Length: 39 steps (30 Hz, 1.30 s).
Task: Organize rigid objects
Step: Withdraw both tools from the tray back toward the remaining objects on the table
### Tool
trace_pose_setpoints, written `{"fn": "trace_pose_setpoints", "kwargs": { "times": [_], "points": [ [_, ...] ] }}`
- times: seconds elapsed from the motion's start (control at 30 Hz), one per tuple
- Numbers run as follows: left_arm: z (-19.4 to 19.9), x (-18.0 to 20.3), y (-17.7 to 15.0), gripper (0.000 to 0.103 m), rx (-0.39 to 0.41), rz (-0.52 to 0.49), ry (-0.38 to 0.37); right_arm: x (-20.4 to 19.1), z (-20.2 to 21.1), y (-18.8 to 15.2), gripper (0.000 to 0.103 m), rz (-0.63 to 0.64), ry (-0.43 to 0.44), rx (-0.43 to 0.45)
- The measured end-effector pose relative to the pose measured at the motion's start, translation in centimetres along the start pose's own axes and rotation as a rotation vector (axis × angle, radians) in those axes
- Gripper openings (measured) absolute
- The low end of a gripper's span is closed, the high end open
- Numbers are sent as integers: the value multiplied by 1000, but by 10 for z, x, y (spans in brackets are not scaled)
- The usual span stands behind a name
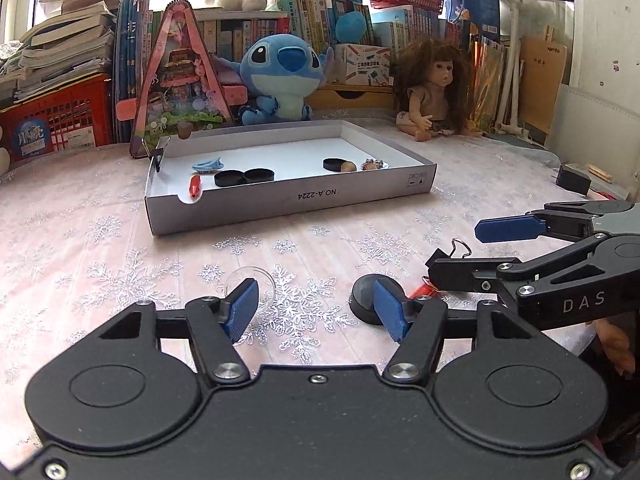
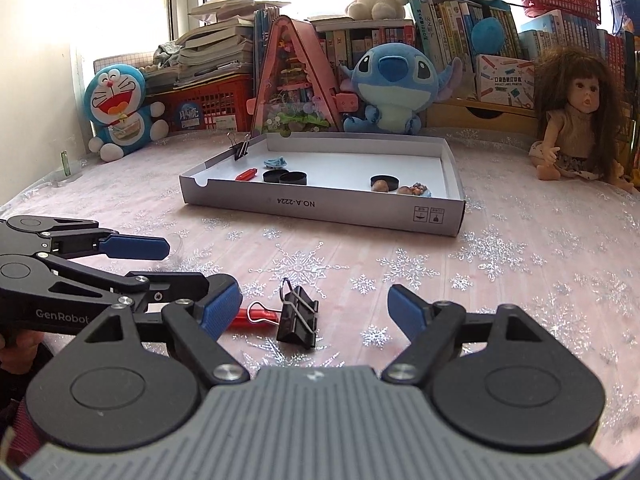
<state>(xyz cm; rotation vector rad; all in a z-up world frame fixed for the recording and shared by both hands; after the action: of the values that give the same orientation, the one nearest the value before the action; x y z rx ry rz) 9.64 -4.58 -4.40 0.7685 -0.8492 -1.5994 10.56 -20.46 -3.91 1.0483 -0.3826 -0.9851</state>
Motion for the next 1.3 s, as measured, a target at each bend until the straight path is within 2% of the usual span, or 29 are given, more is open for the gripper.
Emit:
{"fn": "trace_pose_setpoints", "kwargs": {
  "times": [0.27,0.57,1.07,1.3],
  "points": [
    [2,1,-2,56,17,-21,12,6,3,-3,88,6,-36,1],
    [11,-13,6,56,74,1,77,21,10,-5,88,14,-108,9],
    [0,-23,-2,56,48,9,129,46,16,-7,88,2,-279,7],
    [-5,-23,-4,56,37,19,137,52,21,-7,88,-24,-308,26]
  ]
}}
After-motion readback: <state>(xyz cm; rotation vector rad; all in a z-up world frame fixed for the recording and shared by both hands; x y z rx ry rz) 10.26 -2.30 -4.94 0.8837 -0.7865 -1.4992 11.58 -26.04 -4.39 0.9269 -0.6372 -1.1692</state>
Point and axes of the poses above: each gripper's, at about its wrist camera, not at the fingertips, and z roughly against the way its jaws point, x to its right, y to its top, the point moved 8 cm from there along -z, roughly the way its jaws point, and after that the axes turned 10 degrees about y, right-handed, at the moved point
